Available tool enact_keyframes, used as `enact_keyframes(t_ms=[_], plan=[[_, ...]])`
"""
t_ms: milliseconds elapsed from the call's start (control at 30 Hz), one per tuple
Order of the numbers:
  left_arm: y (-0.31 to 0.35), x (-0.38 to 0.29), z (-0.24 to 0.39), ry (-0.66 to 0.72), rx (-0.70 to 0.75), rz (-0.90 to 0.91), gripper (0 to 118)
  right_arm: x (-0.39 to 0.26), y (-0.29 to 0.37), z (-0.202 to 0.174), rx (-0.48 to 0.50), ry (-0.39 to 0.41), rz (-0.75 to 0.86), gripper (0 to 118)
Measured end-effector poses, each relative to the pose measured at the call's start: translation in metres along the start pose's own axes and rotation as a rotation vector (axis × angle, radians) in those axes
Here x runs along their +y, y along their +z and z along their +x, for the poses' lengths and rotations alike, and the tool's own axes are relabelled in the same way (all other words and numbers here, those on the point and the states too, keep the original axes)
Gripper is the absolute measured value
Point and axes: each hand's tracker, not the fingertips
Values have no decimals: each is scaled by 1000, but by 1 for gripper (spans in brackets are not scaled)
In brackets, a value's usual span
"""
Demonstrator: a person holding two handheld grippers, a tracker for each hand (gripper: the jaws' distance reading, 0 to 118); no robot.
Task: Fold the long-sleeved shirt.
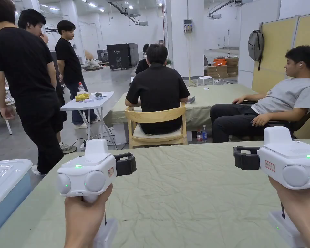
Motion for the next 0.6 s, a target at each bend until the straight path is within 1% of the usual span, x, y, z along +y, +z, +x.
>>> enact_keyframes(t_ms=[67,100,167,200,233,267,367,433,500,600], plan=[[3,-1,3,-30,22,66,118,-1,0,0,0,1,-7,118],[5,-2,5,-57,53,60,118,-2,-1,-1,0,4,-11,118],[5,-1,9,-48,87,19,118,-3,-1,-1,2,4,-14,118],[4,-1,9,-39,100,-52,118,-3,-1,-1,10,-4,-18,118],[3,-2,9,-31,92,-62,118,-2,0,-2,17,-11,-17,118],[3,-5,10,-33,98,-36,118,-2,0,-2,21,-14,-14,118],[6,-12,13,-100,144,-5,118,-1,1,-5,19,-2,-13,118],[6,-14,11,-85,111,-20,118,0,1,-7,21,7,-13,118],[8,-15,6,-20,25,-38,118,1,2,-7,22,12,-14,118],[9,-16,1,5,3,-32,118,2,3,-7,24,10,-9,118]])
